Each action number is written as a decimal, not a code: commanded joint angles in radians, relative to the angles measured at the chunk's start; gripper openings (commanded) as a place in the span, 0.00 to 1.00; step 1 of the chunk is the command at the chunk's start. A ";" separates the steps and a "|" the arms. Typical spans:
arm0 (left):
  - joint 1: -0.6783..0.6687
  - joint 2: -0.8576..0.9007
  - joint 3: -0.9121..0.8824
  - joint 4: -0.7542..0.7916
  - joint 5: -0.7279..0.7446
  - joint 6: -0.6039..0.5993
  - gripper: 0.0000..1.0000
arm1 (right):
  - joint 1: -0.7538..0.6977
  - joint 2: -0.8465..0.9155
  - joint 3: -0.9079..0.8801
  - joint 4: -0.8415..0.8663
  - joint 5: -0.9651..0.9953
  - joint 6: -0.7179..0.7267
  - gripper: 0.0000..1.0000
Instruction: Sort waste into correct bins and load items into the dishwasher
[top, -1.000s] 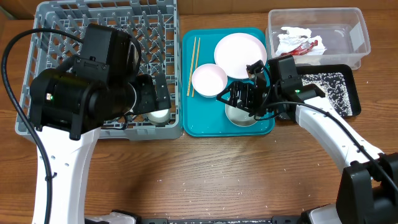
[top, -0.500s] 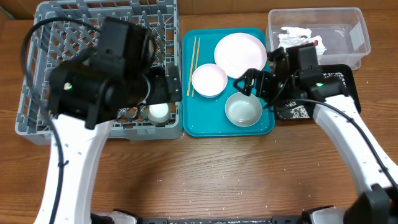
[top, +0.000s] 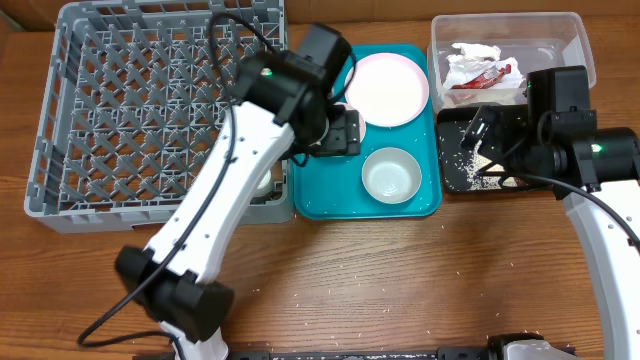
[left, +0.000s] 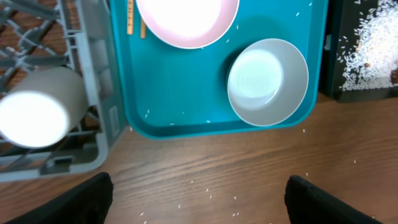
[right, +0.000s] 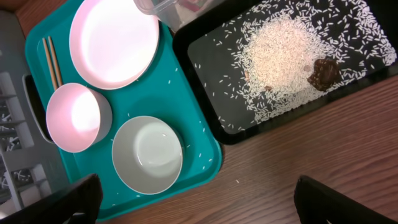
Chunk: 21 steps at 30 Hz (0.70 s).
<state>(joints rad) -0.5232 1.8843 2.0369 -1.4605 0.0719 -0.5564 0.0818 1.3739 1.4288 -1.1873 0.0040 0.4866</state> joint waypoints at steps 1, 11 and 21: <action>-0.001 0.037 0.000 0.028 -0.004 -0.053 0.88 | 0.002 -0.002 0.018 -0.003 0.018 0.011 1.00; -0.034 0.112 0.000 0.099 -0.002 -0.107 0.86 | -0.053 0.023 0.018 -0.005 0.025 0.050 1.00; -0.105 0.189 0.000 0.136 -0.042 -0.191 0.84 | -0.345 0.024 0.018 -0.037 0.026 0.068 1.00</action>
<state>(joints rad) -0.6109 2.0281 2.0365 -1.3327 0.0624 -0.6830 -0.1806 1.3972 1.4288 -1.2243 0.0135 0.5430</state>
